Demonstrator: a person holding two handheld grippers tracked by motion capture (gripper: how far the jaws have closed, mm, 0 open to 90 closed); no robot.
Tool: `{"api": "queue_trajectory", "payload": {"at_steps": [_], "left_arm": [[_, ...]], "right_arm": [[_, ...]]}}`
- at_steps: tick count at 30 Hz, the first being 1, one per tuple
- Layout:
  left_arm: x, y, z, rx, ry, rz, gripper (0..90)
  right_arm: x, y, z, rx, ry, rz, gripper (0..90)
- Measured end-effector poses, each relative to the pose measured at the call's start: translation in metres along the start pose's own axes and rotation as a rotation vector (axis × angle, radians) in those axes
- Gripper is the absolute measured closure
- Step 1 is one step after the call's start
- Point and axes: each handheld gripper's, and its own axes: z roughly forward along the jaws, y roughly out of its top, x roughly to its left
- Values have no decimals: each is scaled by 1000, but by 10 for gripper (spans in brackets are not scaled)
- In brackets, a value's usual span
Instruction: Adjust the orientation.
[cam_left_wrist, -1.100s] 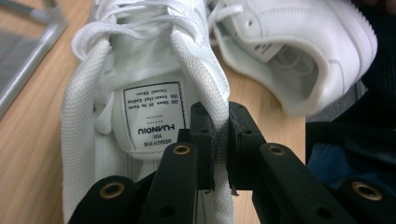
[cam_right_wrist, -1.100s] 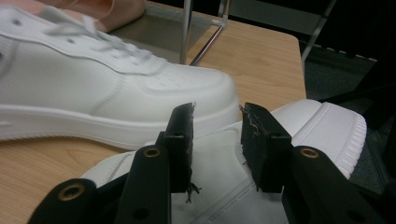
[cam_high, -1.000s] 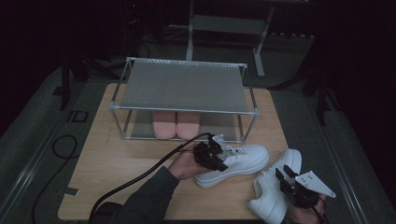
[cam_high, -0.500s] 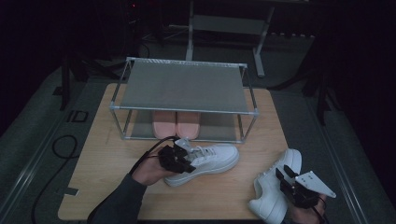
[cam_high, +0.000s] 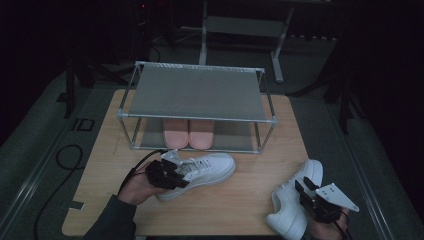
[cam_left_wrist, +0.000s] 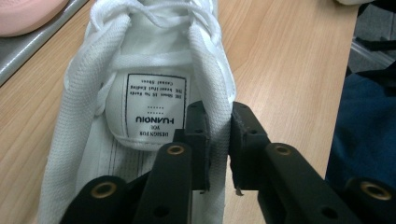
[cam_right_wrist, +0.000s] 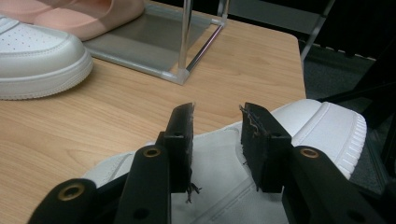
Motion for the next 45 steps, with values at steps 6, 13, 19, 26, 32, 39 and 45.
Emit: {"api": "queue_trajectory", "payload": {"at_steps": [6, 13, 19, 26, 32, 39, 45], "left_arm": [[-4, -3, -15, -43, 5, 5, 557], [1, -8, -45, -215, 110, -1, 635], [8, -3, -49, -226, 207, -25, 897], [9, 3, -34, -195, 209, -18, 899], [12, 6, -26, -207, 216, -33, 898], [12, 7, -24, -222, 207, -35, 897], [10, 7, -24, -227, 198, -36, 897]], "right_arm": [[0, 0, 0, -1, 3, 1, 636], [0, 0, 0, 1, 0, 0, 636], [0, 0, 0, 0, 2, 2, 637], [-1, 1, -1, 1, 3, 4, 637], [-1, 2, -5, 4, -4, -2, 643], [-5, 1, -15, -34, -66, 2, 687], [-15, -4, -21, -13, -134, 49, 774]]}}
